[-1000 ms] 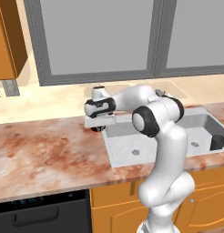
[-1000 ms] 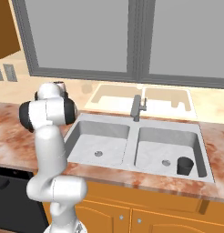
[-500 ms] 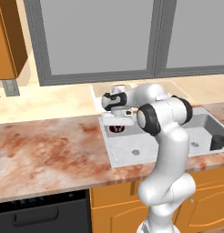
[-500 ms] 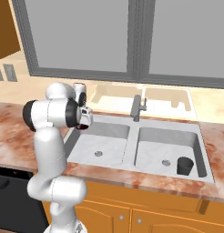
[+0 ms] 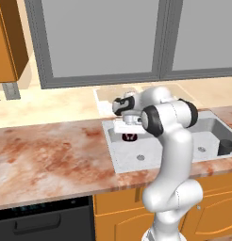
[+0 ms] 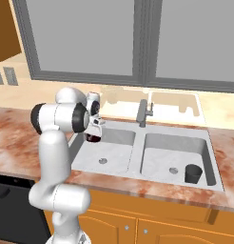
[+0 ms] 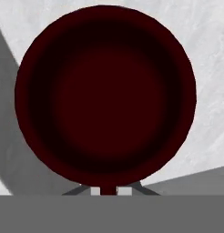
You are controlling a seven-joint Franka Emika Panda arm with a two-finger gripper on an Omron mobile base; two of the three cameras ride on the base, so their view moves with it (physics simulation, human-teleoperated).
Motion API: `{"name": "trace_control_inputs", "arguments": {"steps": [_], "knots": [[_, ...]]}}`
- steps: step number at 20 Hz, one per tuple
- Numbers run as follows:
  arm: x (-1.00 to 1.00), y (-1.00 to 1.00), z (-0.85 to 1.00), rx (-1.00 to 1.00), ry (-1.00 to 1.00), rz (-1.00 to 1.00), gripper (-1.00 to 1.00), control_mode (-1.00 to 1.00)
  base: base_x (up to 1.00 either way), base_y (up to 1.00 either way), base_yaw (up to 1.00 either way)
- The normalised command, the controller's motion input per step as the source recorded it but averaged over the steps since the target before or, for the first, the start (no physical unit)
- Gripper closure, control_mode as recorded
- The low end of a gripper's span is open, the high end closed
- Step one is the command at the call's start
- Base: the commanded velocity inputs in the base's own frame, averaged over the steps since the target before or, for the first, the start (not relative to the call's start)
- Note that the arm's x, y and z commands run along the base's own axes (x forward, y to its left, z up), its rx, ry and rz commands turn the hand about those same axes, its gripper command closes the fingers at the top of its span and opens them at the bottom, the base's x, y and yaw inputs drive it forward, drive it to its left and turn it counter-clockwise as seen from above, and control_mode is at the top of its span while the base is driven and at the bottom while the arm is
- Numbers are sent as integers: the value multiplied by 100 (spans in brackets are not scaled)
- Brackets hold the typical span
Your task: Move any existing items from the left basin to the right basin for drying. Then move the mug from the counter to the left basin of the sink for washing.
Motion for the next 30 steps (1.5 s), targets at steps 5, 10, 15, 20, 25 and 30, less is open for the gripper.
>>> {"name": "trace_control_inputs", "arguments": {"steps": [5,10,15,20,25,30], "knots": [[0,-21,-49,-8,10,-6,100,-100,0,0,0],[0,-24,-38,-4,6,-5,100,-100,0,0,0],[0,-18,-32,0,0,-2,100,-100,0,0,0],[0,-6,-47,0,0,0,100,-100,0,0,0],[0,-6,-43,0,-5,0,100,-100,0,0,0],[0,-9,-34,0,-4,0,100,-100,0,0,0]]}}
